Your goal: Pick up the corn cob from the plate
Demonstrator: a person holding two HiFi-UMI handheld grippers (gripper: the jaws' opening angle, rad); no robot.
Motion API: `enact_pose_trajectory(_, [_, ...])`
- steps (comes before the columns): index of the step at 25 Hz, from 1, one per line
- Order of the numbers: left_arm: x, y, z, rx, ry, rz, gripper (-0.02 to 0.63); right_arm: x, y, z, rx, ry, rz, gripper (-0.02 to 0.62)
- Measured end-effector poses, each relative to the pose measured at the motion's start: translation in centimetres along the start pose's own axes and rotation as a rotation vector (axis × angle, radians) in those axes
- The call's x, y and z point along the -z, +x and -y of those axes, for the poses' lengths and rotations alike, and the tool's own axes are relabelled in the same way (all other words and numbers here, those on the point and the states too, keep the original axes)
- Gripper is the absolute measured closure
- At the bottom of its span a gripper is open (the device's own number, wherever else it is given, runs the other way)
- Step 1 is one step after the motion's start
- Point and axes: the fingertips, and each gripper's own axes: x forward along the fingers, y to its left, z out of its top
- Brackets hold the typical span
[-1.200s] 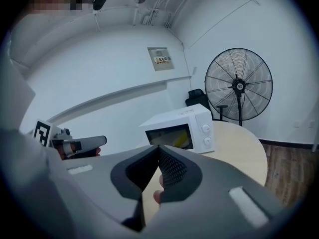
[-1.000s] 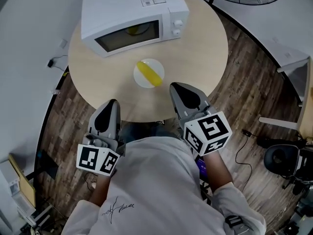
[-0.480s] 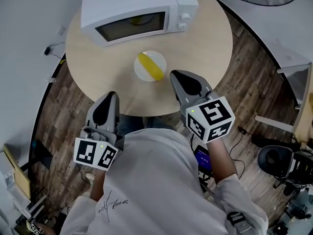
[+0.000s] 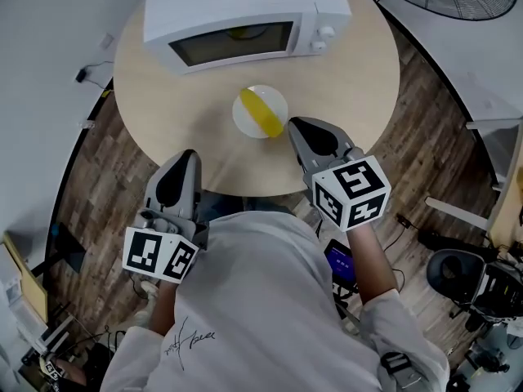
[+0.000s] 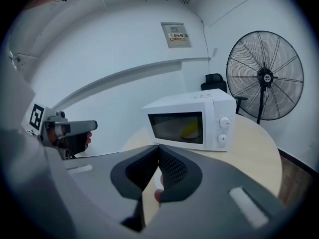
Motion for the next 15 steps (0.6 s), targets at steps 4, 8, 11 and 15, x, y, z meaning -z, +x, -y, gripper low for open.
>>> enact_pose_trajectory(4, [-0.3,0.1,-1.0,-0.015,-0.016,0.008,0.612,0.5,1.4,0.2,-0.007,0.005,-0.026,0.582])
enact_pose_trajectory(8, [-0.2,0.3,-1.5,-0.017,-0.014,-0.001,0.612,1.0,2.5,0.7,-0.005,0.007,-0.05,0.581])
enact_pose_trajectory(11, [-0.3,0.5,-2.0,-0.021,-0.012,0.001,0.611,1.1,3.3,1.2,0.0,0.019,-0.056,0.581])
enact_pose_trajectory(15, [-0.3,0.6,-2.8,-0.031,-0.018,-0.009,0.612,1.7,4.5,1.6,0.002,0.021,-0.081,0.581])
